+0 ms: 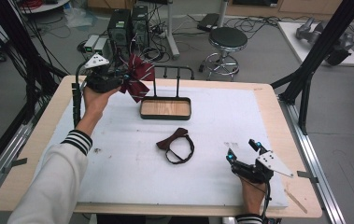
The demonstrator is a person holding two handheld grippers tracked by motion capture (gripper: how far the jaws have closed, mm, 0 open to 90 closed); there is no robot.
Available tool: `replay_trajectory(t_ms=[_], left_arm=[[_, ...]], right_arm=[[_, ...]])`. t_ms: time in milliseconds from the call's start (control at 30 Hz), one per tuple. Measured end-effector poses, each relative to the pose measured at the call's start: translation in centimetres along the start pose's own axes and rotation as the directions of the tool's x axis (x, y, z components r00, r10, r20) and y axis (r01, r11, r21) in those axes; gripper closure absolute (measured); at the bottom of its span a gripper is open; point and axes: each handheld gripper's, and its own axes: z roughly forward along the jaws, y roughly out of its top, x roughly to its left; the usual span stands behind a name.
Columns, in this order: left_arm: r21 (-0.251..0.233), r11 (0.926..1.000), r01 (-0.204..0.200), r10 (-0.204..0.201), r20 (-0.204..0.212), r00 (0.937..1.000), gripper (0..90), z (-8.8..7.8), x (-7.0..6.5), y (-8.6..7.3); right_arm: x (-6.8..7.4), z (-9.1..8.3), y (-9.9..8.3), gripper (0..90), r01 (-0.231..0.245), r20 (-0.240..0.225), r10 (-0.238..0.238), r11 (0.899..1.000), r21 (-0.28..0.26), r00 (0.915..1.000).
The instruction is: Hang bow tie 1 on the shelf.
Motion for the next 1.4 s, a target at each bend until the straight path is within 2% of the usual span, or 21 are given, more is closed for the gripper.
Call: replay_trajectory(t_ms=[133,300,467,633,933,1200,1400], left_arm=[[0.001,1.0000,-0.004,0.004,0.009,1.0000,73.5,0.0,0.0,-0.4],[0.025,0.9993,-0.026,0.026,0.016,0.9995,73.4,0.2,0.0,-0.9],[0.041,0.9989,-0.021,0.020,0.024,0.9995,73.0,0.4,0.1,-1.5],[0.047,0.9988,-0.016,0.015,0.013,0.9998,72.4,0.5,0.2,-1.7],[0.057,0.9984,-0.004,0.002,0.031,0.9995,71.6,0.6,0.3,-2.0],[0.082,0.9964,0.018,-0.021,0.039,0.9990,67.1,0.8,0.4,-2.8],[0.090,0.9955,0.027,-0.031,0.039,0.9988,55.9,0.9,0.5,-2.9]], right_arm=[[0.0,0.0,0.0,10.0,0.002,0.000,-0.002,1.000,0.000,1.0000],[0.0,0.0,0.0,10.0,0.001,0.001,-0.001,1.000,0.000,1.0000],[0.0,0.0,0.0,10.0,0.002,0.001,-0.002,1.000,0.000,1.0000],[0.0,0.0,0.0,10.0,0.002,0.001,-0.002,1.000,0.000,1.0000],[0.0,0.0,0.0,10.0,0.001,0.001,-0.001,1.000,-0.001,1.0000],[0.0,0.0,0.0,10.0,0.001,0.001,-0.001,1.000,-0.001,1.0000],[0.0,0.0,0.0,10.0,0.001,0.001,-0.001,1.000,-0.001,1.0000]])
